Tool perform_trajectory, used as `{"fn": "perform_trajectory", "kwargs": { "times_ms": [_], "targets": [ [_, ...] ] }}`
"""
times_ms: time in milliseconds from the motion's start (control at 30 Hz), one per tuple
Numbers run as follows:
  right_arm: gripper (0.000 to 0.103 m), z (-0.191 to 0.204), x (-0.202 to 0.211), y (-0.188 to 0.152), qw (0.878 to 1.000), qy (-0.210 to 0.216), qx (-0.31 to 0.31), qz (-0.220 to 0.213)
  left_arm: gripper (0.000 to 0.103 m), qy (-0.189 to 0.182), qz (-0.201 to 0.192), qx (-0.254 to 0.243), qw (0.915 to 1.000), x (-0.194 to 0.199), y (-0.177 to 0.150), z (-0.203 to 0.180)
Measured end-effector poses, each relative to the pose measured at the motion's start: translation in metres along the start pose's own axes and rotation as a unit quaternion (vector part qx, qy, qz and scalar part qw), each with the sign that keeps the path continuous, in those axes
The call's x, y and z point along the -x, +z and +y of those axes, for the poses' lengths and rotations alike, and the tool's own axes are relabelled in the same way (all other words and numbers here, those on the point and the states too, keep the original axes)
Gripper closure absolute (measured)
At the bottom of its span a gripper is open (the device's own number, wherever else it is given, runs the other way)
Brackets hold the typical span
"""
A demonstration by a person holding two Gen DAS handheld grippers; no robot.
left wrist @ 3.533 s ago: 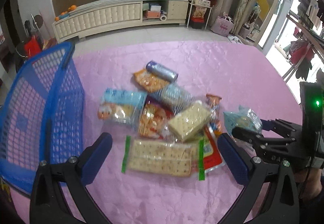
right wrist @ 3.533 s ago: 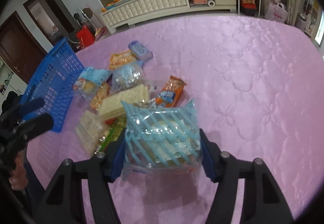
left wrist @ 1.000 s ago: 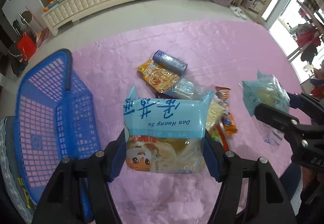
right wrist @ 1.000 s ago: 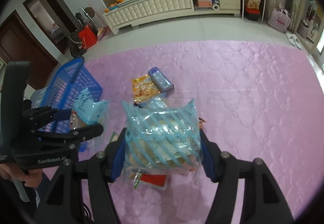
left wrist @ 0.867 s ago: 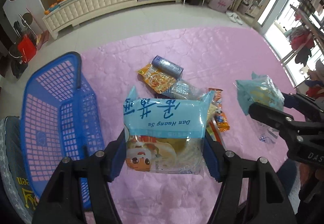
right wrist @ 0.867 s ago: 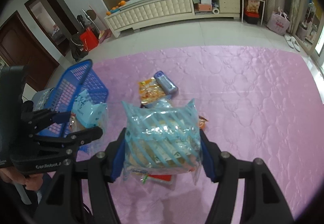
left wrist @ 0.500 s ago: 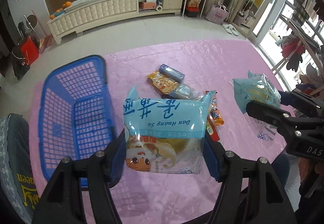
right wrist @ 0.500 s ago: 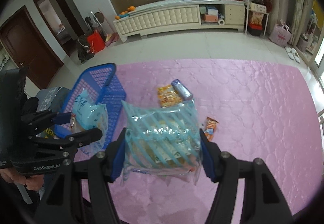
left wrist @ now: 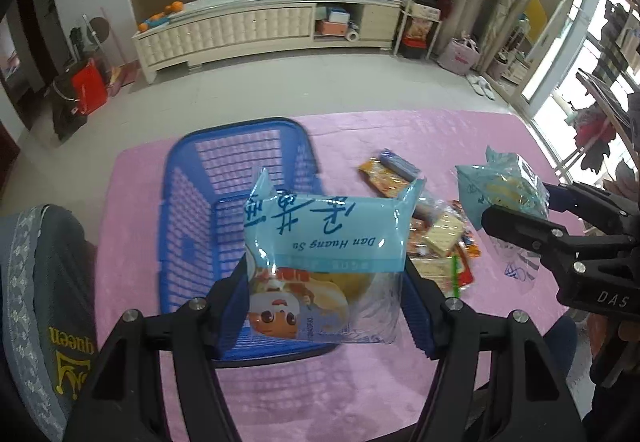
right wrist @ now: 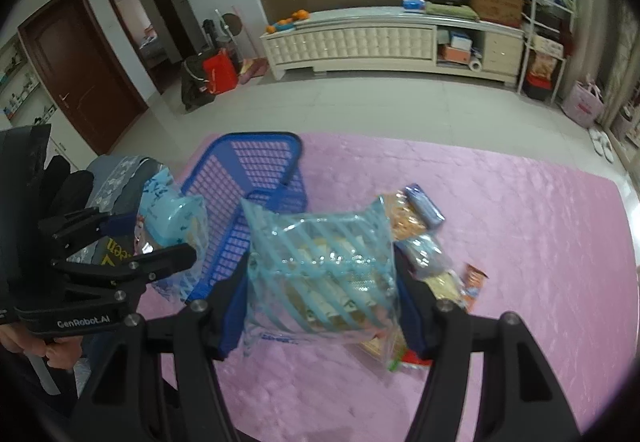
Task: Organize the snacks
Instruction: 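Carry both bags over the blue basket and release them inside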
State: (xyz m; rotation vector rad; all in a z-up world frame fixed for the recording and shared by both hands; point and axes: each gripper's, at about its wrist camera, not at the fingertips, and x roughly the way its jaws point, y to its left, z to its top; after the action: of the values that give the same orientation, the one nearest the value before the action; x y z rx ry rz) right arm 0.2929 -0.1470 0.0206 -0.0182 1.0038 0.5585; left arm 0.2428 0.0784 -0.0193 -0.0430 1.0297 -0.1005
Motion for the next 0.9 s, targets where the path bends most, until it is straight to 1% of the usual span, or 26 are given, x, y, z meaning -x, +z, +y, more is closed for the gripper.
{"fn": "perform_trajectory", "kwargs": {
  "times_ms": [200,367,533,767,900],
  "targets": [
    [0.035,0.029,-0.026,0.022,1.000,0.015,0.020,0.010,0.038,0.016,-0.002,0.020,0.9997,0.003,0.009,0.041],
    [0.035,0.041,-0.044,0.039,0.999,0.020,0.028,0.017,0.038,0.022,0.000,0.031,0.9993,-0.005,0.018,0.066],
    [0.035,0.052,-0.072,0.055,0.999,0.028,0.026,0.034,0.038,0.013,0.001,0.048,0.9988,-0.022,0.028,0.088],
    [0.035,0.062,-0.112,0.071,0.997,0.021,0.038,0.056,0.038,0.005,0.013,0.065,0.9978,-0.053,0.039,0.109],
    [0.035,0.064,-0.135,0.078,0.996,0.013,0.045,0.071,0.038,-0.002,0.021,0.071,0.9973,-0.071,0.043,0.115]
  ]
}}
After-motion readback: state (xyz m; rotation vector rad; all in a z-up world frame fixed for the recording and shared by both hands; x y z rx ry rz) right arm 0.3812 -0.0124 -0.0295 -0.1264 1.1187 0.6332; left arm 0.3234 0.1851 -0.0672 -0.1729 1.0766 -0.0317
